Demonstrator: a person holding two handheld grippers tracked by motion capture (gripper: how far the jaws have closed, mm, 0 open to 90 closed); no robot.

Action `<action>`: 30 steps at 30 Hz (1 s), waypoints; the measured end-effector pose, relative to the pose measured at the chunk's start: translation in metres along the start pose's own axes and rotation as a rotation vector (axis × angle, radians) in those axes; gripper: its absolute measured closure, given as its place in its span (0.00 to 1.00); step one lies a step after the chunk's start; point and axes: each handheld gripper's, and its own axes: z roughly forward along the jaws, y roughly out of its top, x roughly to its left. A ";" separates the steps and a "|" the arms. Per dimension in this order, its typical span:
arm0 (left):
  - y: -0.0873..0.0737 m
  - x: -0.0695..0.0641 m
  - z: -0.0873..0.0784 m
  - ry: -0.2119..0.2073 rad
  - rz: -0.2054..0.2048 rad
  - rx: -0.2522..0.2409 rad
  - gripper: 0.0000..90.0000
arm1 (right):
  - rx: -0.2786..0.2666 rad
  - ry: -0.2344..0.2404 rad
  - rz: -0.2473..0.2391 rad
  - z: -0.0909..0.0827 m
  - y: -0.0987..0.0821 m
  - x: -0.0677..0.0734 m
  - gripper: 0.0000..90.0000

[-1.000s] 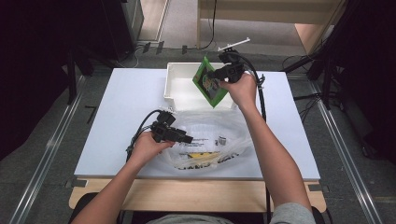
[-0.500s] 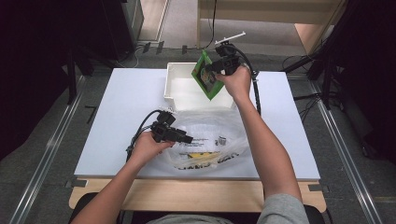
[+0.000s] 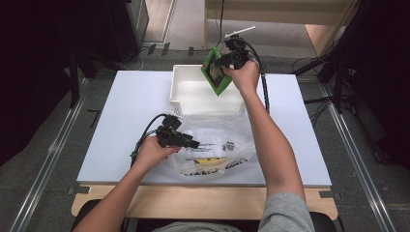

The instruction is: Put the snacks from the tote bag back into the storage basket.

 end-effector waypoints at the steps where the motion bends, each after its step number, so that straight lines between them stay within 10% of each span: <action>1: 0.000 0.000 0.000 0.000 -0.001 -0.001 0.51 | -0.001 -0.007 0.000 0.002 0.002 0.000 0.81; 30: 0.000 -0.004 0.002 -0.023 0.013 0.004 0.51 | -0.012 -0.120 0.069 0.055 0.018 -0.013 0.81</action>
